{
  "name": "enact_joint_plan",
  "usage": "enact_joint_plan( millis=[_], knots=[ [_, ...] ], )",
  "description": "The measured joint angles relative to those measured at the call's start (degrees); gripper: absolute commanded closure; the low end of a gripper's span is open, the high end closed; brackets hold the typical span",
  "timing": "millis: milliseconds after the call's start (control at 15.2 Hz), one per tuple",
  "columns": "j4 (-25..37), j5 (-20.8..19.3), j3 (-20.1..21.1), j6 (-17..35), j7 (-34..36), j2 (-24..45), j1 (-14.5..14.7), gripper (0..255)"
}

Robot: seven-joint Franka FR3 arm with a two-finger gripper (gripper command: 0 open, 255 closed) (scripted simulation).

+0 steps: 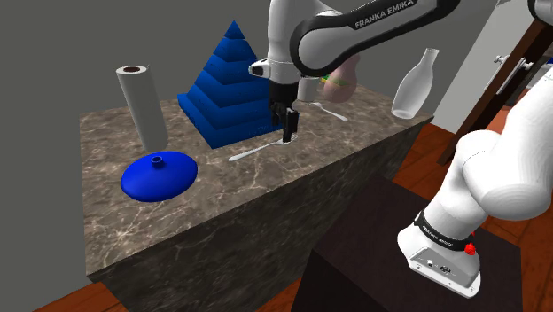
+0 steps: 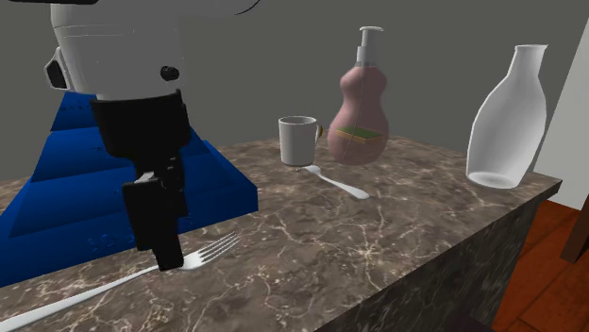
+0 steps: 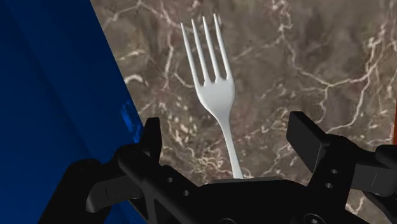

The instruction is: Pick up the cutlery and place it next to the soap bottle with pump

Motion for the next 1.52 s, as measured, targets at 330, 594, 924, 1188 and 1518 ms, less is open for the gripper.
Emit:
enact_joint_plan(
  millis=[330,594,924,1188,1518],
  knots=[
    [-2.3,-0.2,0.0,3.8,-0.1,1.5,0.0,0],
    [-2.5,-0.2,-0.1,4.2,-0.1,1.5,-0.1,0],
    [-2.5,-0.1,0.0,4.1,-0.1,1.5,0.0,255],
    [-2.6,-0.1,0.1,4.1,0.0,1.4,0.0,255],
    [-2.4,-0.1,0.0,3.9,-0.1,1.4,0.0,255]
  ],
)
